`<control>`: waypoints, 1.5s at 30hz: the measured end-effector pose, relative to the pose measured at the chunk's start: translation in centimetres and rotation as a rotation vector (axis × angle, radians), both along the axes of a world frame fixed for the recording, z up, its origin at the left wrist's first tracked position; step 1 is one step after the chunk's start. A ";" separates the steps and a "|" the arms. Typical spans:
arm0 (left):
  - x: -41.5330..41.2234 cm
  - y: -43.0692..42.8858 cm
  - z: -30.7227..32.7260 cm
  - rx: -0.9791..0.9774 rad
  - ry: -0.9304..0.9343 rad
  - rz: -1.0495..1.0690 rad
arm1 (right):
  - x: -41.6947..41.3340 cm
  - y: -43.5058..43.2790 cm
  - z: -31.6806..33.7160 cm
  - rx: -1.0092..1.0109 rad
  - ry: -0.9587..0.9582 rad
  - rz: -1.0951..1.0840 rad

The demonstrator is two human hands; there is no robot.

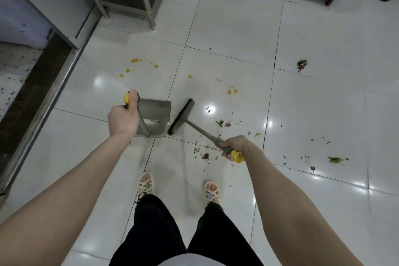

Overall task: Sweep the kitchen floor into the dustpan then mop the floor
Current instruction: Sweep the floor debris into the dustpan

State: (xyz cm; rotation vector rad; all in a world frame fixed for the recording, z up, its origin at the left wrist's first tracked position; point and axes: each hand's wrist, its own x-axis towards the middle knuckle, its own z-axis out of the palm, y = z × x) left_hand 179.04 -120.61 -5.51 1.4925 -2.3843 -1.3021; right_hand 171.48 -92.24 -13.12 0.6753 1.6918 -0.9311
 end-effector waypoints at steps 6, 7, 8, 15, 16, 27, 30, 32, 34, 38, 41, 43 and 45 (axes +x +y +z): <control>-0.4 8.8 -0.6 0.012 0.042 0.041 | -1.3 11.4 0.9 0.034 -0.027 -0.118; -0.5 10.0 -0.6 0.023 0.043 0.050 | -1.4 13.0 1.2 0.047 -0.032 -0.132; -0.6 11.2 -0.7 0.036 0.046 0.061 | -1.4 14.5 1.4 0.059 -0.032 -0.142; -0.7 17.3 -1.1 0.128 0.039 0.087 | -0.3 21.5 2.7 0.096 -0.003 -0.260; -0.5 17.9 -1.2 0.137 0.040 0.091 | -0.1 22.2 2.9 0.099 -0.002 -0.275; 5.2 21.4 -1.1 0.160 0.104 0.108 | 4.3 24.6 5.0 -0.036 0.120 -0.374; 7.4 21.9 -0.4 0.134 0.102 0.092 | 6.2 23.2 4.7 -0.052 0.147 -0.305; 9.2 22.0 -0.1 0.102 0.103 0.095 | 7.4 22.2 4.3 -0.085 0.141 -0.305; 10.7 22.0 0.0 0.073 0.101 0.105 | 8.4 21.5 3.9 -0.099 0.137 -0.284; 13.4 22.4 0.3 0.067 0.113 0.171 | 10.3 20.9 3.3 -0.120 0.151 -0.207; 14.5 23.1 0.7 0.048 0.108 0.196 | 10.8 20.4 2.6 -0.111 0.164 -0.139; 14.7 23.5 1.0 0.032 0.116 0.221 | 10.3 20.0 2.4 -0.131 0.164 -0.112; 14.6 24.0 1.0 0.020 0.108 0.244 | 9.3 19.7 2.4 -0.152 0.165 -0.096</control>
